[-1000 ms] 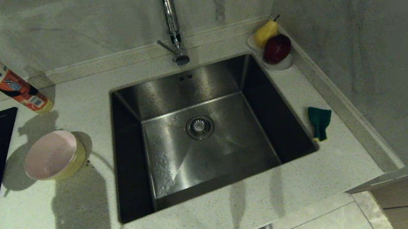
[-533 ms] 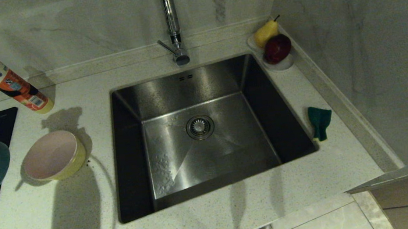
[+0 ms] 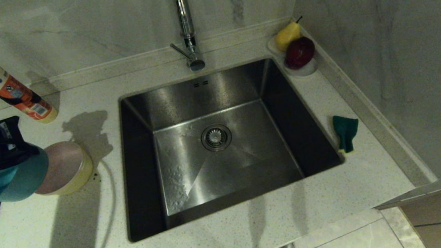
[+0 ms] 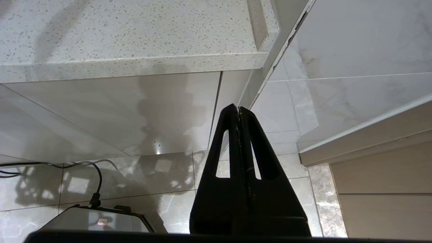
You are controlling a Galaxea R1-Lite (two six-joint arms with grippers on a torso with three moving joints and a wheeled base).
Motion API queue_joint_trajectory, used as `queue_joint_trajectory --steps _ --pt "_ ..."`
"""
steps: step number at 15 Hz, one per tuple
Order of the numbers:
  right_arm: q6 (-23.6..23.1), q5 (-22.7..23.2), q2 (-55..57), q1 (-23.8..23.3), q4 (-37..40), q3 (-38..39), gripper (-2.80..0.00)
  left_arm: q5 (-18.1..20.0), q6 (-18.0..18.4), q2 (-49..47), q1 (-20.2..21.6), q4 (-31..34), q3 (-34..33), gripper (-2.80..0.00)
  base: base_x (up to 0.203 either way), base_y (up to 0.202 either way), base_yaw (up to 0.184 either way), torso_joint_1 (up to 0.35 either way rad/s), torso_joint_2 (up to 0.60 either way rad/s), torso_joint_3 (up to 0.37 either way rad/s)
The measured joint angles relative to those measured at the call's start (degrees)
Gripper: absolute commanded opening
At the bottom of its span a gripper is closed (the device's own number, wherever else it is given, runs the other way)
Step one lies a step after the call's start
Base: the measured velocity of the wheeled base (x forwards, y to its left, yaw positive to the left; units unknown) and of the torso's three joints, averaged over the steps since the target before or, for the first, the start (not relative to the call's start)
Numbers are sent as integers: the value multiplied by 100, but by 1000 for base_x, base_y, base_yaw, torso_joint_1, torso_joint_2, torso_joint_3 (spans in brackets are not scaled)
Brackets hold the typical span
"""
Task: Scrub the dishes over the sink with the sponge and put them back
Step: Place the bowl on the bowl
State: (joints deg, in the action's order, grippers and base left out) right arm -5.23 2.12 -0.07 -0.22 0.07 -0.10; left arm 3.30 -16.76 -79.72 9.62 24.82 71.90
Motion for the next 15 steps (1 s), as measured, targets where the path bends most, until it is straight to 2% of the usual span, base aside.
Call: queue_joint_trajectory --steps 3,10,15 --pt "2 0 0 0 4 0 -280 -192 -83 -164 -210 -106 -34 -280 0 0 0 0 0 0" --pt "2 1 0 1 2 0 -280 -306 -139 -289 -392 -188 -288 -280 0 0 0 0 0 0" --pt "2 -4 0 0 0 0 -280 -597 -174 -311 -395 -1036 -841 -280 0 0 0 0 0 0"
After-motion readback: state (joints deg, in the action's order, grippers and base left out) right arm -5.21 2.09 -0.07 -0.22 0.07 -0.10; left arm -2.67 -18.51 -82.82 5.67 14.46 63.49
